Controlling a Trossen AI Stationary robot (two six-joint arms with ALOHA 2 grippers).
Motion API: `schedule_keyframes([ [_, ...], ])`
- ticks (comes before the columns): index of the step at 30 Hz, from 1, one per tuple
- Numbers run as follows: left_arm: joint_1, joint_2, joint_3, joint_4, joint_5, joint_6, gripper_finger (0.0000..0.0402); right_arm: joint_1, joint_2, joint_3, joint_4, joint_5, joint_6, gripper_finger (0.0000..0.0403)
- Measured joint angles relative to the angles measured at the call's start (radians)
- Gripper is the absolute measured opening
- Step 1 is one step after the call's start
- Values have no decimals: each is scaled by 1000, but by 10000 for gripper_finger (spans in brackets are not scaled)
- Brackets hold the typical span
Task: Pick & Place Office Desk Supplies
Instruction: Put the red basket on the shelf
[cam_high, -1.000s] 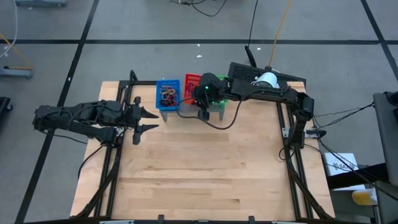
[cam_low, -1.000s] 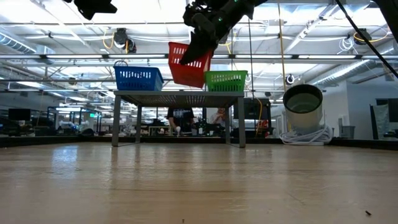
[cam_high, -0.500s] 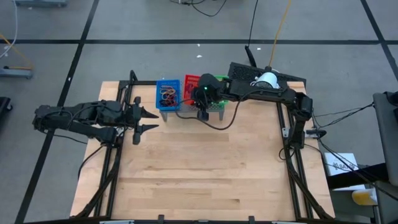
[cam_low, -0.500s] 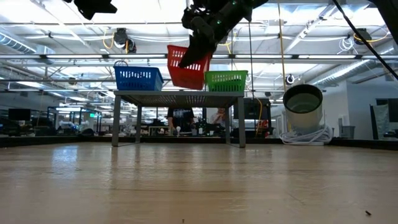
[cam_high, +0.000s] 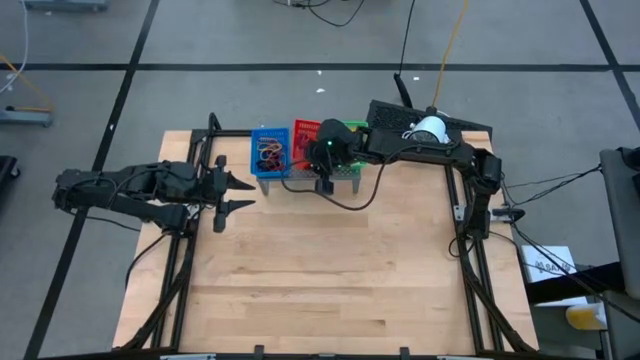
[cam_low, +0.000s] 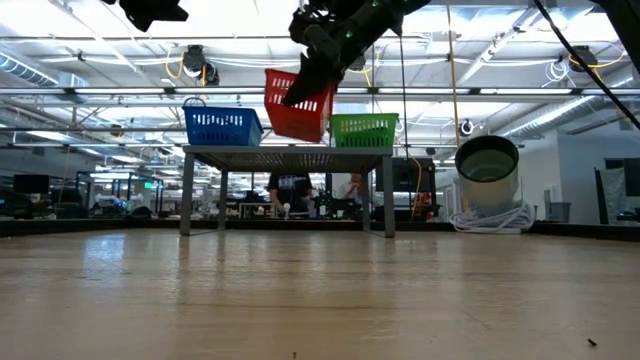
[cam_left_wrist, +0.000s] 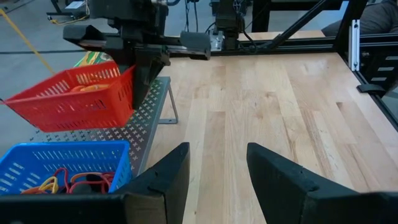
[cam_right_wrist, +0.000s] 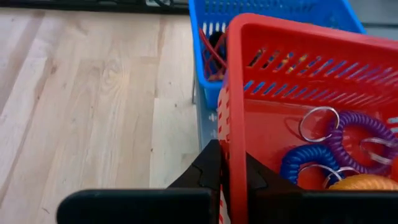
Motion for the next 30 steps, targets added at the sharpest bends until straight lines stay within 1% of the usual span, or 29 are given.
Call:
schedule_keyframes([
  [8,0,0,0,0,0,-1,170,16,0,0,41,-1,-25,0],
  [21,0,0,0,-10,1,-7,170,15,0,0,49,-1,-24,8],
  [27,0,0,0,-17,2,-7,170,15,17,-2,43,-1,-23,8],
  [30,0,0,0,-35,2,-19,170,15,37,2,69,0,-35,9],
])
